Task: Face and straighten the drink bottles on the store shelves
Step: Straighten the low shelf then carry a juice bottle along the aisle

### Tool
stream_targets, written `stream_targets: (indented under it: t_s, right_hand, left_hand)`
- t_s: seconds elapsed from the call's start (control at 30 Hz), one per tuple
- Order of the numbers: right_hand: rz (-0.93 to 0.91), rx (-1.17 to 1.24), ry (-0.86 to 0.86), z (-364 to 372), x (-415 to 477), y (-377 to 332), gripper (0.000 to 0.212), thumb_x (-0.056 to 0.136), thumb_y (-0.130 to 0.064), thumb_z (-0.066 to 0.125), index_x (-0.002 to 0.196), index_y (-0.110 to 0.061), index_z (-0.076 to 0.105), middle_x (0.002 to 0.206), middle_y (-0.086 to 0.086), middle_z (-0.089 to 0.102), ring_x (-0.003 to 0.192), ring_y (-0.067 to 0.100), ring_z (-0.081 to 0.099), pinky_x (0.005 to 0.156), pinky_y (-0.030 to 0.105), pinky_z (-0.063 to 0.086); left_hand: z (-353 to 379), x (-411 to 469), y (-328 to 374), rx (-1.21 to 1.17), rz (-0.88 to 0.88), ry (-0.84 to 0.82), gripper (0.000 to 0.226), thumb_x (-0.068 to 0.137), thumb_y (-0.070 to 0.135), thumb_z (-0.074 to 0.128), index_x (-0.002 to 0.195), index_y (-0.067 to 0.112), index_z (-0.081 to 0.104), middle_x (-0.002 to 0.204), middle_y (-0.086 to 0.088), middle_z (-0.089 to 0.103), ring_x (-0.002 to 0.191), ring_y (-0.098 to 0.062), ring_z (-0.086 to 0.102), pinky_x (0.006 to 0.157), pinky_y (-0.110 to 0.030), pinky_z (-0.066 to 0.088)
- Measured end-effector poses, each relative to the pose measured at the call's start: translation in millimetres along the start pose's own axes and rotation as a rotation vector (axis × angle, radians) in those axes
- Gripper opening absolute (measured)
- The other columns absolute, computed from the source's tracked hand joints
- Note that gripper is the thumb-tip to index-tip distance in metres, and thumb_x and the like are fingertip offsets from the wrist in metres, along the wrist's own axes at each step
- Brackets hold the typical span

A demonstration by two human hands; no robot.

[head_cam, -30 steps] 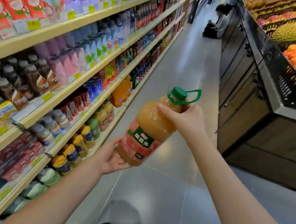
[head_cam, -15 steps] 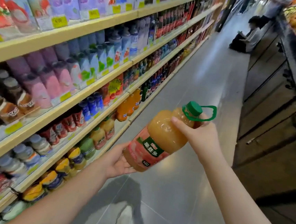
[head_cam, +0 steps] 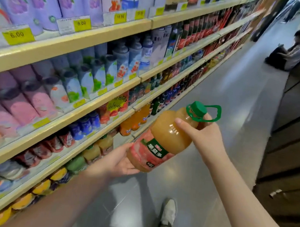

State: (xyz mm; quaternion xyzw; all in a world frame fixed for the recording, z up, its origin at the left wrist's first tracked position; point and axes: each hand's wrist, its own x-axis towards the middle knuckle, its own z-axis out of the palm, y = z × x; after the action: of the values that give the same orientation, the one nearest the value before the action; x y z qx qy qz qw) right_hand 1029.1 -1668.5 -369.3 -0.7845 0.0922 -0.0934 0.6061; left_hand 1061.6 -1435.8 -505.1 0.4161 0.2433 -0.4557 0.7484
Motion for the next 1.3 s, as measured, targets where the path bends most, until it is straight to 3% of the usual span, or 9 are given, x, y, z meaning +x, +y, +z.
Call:
stream_targets:
  t_s: [0.13, 0.23, 0.33, 0.53, 0.77, 0.97, 1.07, 1.17, 1.3]
  right_hand:
    - [-0.047, 0.030, -0.171, -11.9, 77.9, 22.8, 0.052, 0.068, -0.047, 0.091, 0.113, -0.049, 0.065, 0.110, -0.034, 0.070, 0.100, -0.011, 0.066, 0.068, 0.005, 0.051]
    - [-0.061, 0.058, -0.286, -22.6, 133.8, 41.7, 0.045, 0.071, -0.038, 0.093, 0.109, -0.047, 0.071, 0.111, -0.025, 0.074, 0.101, -0.005, 0.069, 0.073, 0.010, 0.054]
    - [-0.072, 0.086, -0.395, -26.9, 182.8, 55.3, 0.044, 0.073, -0.032, 0.094, 0.109, -0.046, 0.073, 0.110, -0.021, 0.075, 0.100, -0.002, 0.071, 0.075, 0.012, 0.055]
    - [-0.083, 0.024, -0.612, -5.7, 249.1, 63.1, 0.054, 0.063, -0.050, 0.091, 0.112, -0.040, 0.071, 0.106, -0.015, 0.076, 0.094, 0.002, 0.073, 0.069, 0.015, 0.057]
    - [-0.093, 0.029, -0.812, 23.5, 274.0, 66.1, 0.041, 0.072, -0.035, 0.093, 0.109, -0.035, 0.075, 0.108, -0.006, 0.077, 0.101, 0.013, 0.073, 0.076, 0.022, 0.059]
    - [0.034, 0.046, -0.876, 47.0, 294.0, 90.1, 0.049, 0.069, -0.031, 0.095, 0.112, -0.044, 0.073, 0.111, -0.012, 0.077, 0.102, 0.004, 0.072, 0.074, 0.013, 0.056]
    - [0.053, -0.003, -0.924, 62.8, 311.8, 113.9, 0.054, 0.064, -0.042, 0.095, 0.106, -0.061, 0.067, 0.108, -0.027, 0.074, 0.099, -0.009, 0.068, 0.069, 0.006, 0.052]
    - [0.048, -0.001, -0.978, 78.1, 330.3, 146.0, 0.050, 0.065, -0.037, 0.092, 0.102, -0.061, 0.068, 0.107, -0.028, 0.073, 0.098, -0.010, 0.067, 0.069, 0.006, 0.052]
    - [0.011, -0.020, -1.023, 104.5, 349.9, 208.5, 0.052, 0.069, -0.035, 0.091, 0.114, -0.047, 0.068, 0.110, -0.023, 0.073, 0.102, -0.006, 0.067, 0.072, 0.007, 0.053]
  left_hand:
    - [23.0, 42.7, 19.0, -0.057, 0.081, 0.024, 0.046, 0.097, 0.040, 0.051, 0.130, 0.009, 0.061, 0.127, -0.017, 0.066, 0.123, -0.033, 0.060, 0.113, -0.051, 0.038]
    - [42.9, 71.1, 32.6, -0.154, 0.137, 0.186, 0.045, 0.094, 0.037, 0.055, 0.126, 0.006, 0.063, 0.129, -0.019, 0.064, 0.125, -0.034, 0.056, 0.112, -0.051, 0.040]
    - [57.1, 90.2, 42.8, -0.301, 0.181, 0.312, 0.041, 0.093, 0.034, 0.058, 0.119, 0.002, 0.059, 0.122, -0.021, 0.064, 0.117, -0.034, 0.059, 0.102, -0.048, 0.047]
    - [72.2, 110.3, 45.3, -0.541, 0.228, 0.399, 0.039, 0.095, 0.032, 0.055, 0.120, 0.002, 0.060, 0.117, -0.022, 0.067, 0.107, -0.034, 0.064, 0.081, -0.045, 0.055]
    - [61.9, 130.9, 48.4, -0.741, 0.318, 0.398, 0.046, 0.097, 0.038, 0.059, 0.127, 0.003, 0.059, 0.126, -0.024, 0.063, 0.113, -0.036, 0.062, 0.067, -0.045, 0.060]
    - [57.9, 157.7, 53.2, -0.870, 0.366, 0.382, 0.028, 0.088, 0.019, 0.063, 0.102, -0.004, 0.071, 0.098, -0.023, 0.074, 0.087, -0.034, 0.074, 0.062, -0.042, 0.060]
    - [49.3, 184.0, 53.4, -0.922, 0.357, 0.489, 0.034, 0.098, 0.029, 0.052, 0.108, -0.001, 0.065, 0.092, -0.019, 0.073, 0.086, -0.027, 0.070, 0.061, -0.036, 0.058]
    - [34.2, 218.1, 47.0, -0.931, 0.364, 0.477, 0.035, 0.103, 0.035, 0.038, 0.085, 0.011, 0.055, 0.046, -0.002, 0.044, 0.038, -0.012, 0.042, 0.046, -0.022, 0.051]
    - [1.3, 278.9, 35.6, -0.907, 0.394, 0.508, 0.029, 0.099, 0.027, 0.041, 0.071, 0.018, 0.041, 0.053, 0.002, 0.025, 0.038, -0.010, 0.028, 0.048, -0.021, 0.046]
